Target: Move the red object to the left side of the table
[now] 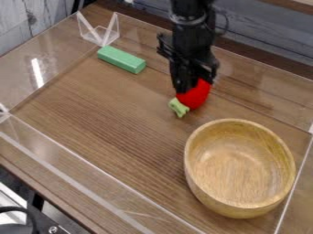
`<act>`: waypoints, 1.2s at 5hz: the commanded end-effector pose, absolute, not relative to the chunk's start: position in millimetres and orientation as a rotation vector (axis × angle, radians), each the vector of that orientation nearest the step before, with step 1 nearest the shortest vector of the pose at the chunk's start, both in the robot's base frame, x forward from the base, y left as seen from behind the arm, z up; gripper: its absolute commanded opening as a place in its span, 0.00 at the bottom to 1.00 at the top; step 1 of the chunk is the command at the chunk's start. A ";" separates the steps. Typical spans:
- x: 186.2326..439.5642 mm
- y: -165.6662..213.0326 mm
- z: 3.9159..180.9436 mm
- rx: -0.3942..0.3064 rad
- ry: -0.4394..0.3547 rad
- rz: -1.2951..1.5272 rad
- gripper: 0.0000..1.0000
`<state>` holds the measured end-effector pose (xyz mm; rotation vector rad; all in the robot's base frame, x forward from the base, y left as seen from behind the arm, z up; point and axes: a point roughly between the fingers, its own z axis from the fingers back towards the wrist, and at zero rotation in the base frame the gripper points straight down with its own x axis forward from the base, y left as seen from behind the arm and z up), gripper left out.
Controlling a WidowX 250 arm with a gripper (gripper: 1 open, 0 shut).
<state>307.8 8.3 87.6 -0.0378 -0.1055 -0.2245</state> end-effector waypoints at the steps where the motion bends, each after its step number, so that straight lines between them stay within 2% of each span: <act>1: 299.6 31.0 118.3 -0.023 -0.181 -0.174 0.00; 2: 291.4 71.7 127.1 -0.005 -0.191 -0.082 0.00; 3: 288.4 104.9 125.1 0.007 -0.191 -0.047 0.00; 5: 306.4 35.3 117.1 -0.008 -0.190 -0.135 0.00; 6: 298.8 74.9 113.5 0.005 -0.189 -0.095 0.00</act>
